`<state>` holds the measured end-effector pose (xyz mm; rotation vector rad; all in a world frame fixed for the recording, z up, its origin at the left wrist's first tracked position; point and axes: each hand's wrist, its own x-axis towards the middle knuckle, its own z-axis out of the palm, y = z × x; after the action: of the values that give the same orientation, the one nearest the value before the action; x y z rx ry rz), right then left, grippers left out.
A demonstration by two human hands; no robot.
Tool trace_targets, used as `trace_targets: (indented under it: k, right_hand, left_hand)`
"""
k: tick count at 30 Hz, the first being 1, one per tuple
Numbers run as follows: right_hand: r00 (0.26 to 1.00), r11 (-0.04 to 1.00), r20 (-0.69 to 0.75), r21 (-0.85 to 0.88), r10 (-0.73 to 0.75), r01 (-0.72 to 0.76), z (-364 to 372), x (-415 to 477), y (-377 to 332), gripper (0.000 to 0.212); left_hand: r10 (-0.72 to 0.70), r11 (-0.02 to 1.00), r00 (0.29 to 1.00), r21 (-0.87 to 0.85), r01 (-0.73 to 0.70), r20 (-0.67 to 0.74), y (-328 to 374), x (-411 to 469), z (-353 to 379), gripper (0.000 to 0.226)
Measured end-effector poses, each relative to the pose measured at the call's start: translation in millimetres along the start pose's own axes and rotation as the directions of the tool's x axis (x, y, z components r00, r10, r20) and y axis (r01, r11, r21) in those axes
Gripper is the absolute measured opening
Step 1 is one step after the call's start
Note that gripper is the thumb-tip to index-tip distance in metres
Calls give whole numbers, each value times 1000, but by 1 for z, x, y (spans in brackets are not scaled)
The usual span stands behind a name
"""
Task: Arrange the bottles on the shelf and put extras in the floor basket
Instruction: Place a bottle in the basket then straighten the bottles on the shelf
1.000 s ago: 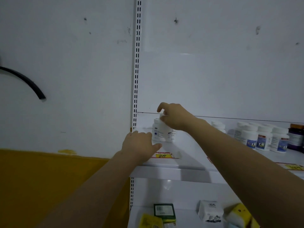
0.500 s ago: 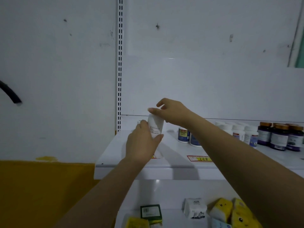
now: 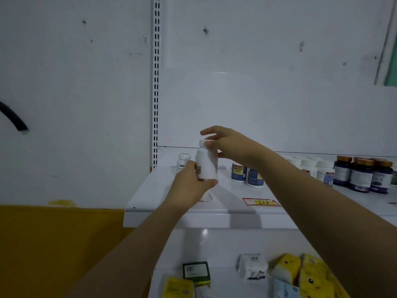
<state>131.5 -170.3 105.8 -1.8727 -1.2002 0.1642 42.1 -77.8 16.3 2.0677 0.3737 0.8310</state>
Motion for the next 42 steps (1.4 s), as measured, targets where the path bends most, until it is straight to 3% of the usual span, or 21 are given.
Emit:
trace_targets:
  k: [5, 9, 11, 14, 18, 22, 26, 30, 34, 36, 38, 42]
  right_hand:
    - [989, 985, -147, -171, -16, -9, 7, 4, 5, 30]
    - [993, 999, -116, -37, -32, 28, 5, 3, 8, 19]
    - [996, 998, -77, 40, -36, 39, 4, 1, 9, 21]
    - [999, 994, -43, 104, -22, 26, 7, 0, 9, 26]
    - [992, 1000, -127, -28, -12, 8, 12, 4, 12, 30]
    - [986, 999, -162, -18, -35, 33, 7, 4, 14, 28]
    - [993, 996, -109, 69, -40, 48, 2, -1, 17, 31]
    - [991, 983, -132, 184, 27, -2, 7, -1, 18, 35]
    - [983, 992, -162, 108, 85, -68, 11, -1, 19, 45]
    - [984, 989, -157, 132, 84, -64, 11, -3, 20, 41]
    - [987, 989, -147, 141, 64, -43, 8, -5, 21, 37]
    - [990, 971, -141, 237, 12, 21, 9, -10, 22, 44]
  left_hand:
    - [68, 991, 993, 120, -56, -94, 2, -2, 0, 31]
    - [0, 995, 998, -97, 7, 68, 4, -1, -3, 52]
    - [1, 992, 995, -129, 12, 101, 6, -1, -5, 46]
    - [-16, 992, 999, -124, 22, 47, 6, -1, -5, 40]
    - [3, 1000, 999, -7, -3, -50, 3, -2, -1, 53]
    - [-16, 991, 998, -130, 24, 61, 5, -3, -3, 57]
    - [-23, 987, 991, -156, 44, 135, 2, -1, -9, 41]
    - [-15, 995, 1000, -97, 15, -3, 6, -2, -3, 42]
    - [-13, 999, 992, 47, 19, -129, 8, -4, -1, 58]
    - [-8, 999, 994, 49, 13, -105, 8, -5, -1, 61]
    - [-21, 998, 1000, -57, 20, -19, 8, -7, -3, 58]
    - [17, 999, 999, -52, -15, 40, 4, -5, -8, 38]
